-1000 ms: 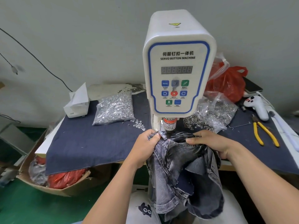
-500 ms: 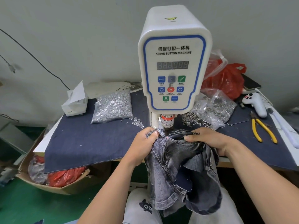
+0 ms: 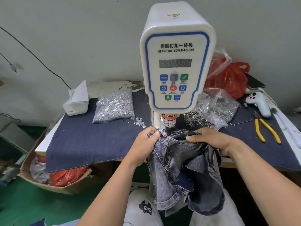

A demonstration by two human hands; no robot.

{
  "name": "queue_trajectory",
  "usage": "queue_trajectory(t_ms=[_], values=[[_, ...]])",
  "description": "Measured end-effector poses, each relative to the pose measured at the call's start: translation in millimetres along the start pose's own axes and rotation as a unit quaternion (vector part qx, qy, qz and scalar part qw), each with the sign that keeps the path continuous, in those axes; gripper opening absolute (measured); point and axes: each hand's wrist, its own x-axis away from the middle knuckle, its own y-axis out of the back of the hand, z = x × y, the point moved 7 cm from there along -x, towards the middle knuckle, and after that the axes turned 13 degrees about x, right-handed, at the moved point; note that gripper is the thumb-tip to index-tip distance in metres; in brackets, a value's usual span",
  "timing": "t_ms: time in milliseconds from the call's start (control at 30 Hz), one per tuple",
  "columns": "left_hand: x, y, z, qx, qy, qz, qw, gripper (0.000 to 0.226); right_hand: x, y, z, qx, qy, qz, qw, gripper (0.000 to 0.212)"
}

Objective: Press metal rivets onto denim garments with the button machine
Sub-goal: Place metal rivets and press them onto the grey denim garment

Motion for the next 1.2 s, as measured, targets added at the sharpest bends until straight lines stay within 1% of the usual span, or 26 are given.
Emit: queue_trajectory(t_ms=[133, 367, 767, 867, 1100, 1200], values=[[-0.1, 0.2, 0.9, 0.001, 0.0, -0.004, 1.0, 0.021, -0.7, -0.2, -1.2, -0.009, 0.004, 0.003, 1.0, 0.033], [0.7, -1.3, -0.9, -0.005, 0.003, -0.01, 1.0, 0.021, 2.3, -1.8, -0.5, -0.02, -0.002, 0.005, 1.0, 0.022], [-0.2, -0.7, -0.5, -0.016, 0.005, -0.011, 1.0, 0.021, 5.7, -3.0, 1.5, -0.013, -0.007, -0.003, 1.0, 0.016], [-0.7, 0.1, 0.5, -0.015, 0.004, -0.008, 1.0, 0.021, 4.5, -2.5, 1.2, -0.012, -0.006, -0.003, 1.0, 0.019], [-1.4, 0.8, 1.3, -0.018, 0.007, -0.006, 1.0, 0.02, 0.2, 0.9, -3.8, -0.008, -0.007, -0.005, 1.0, 0.036], [-1.2, 0.4, 1.2, -0.017, 0.007, -0.008, 1.0, 0.021, -1.3, 1.7, -4.9, -0.009, -0.005, -0.001, 1.0, 0.036]])
